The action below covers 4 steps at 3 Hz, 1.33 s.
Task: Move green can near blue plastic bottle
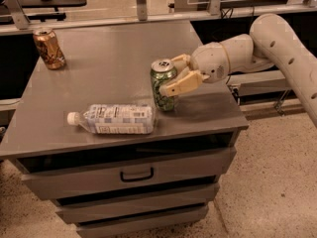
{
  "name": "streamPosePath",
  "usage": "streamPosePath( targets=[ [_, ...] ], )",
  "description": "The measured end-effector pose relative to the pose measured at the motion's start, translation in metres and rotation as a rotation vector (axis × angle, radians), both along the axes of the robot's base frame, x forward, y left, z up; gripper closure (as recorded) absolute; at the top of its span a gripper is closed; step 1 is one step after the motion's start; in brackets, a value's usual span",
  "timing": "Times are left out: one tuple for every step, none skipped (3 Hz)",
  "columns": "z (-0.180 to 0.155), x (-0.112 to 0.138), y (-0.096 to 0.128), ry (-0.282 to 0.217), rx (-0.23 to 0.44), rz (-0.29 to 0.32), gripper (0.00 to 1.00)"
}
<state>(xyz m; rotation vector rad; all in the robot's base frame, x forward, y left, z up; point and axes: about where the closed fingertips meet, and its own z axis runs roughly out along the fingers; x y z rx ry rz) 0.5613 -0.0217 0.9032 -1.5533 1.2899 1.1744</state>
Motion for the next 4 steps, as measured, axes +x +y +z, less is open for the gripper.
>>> streamPosePath(
  targets=[
    [-0.0013,-0.0002,0.0016,-0.008,-0.002,0.03,0.36],
    [-0.0006,0.0014,0.0028,-0.019,-0.002,0.05,0.12],
    [0.0026,0.0037,0.0022,-0.034,-0.005,0.06,0.0],
    [0.0042,0.0056,0.0011,-0.044,-0.011,0.063,0.0]
  ],
)
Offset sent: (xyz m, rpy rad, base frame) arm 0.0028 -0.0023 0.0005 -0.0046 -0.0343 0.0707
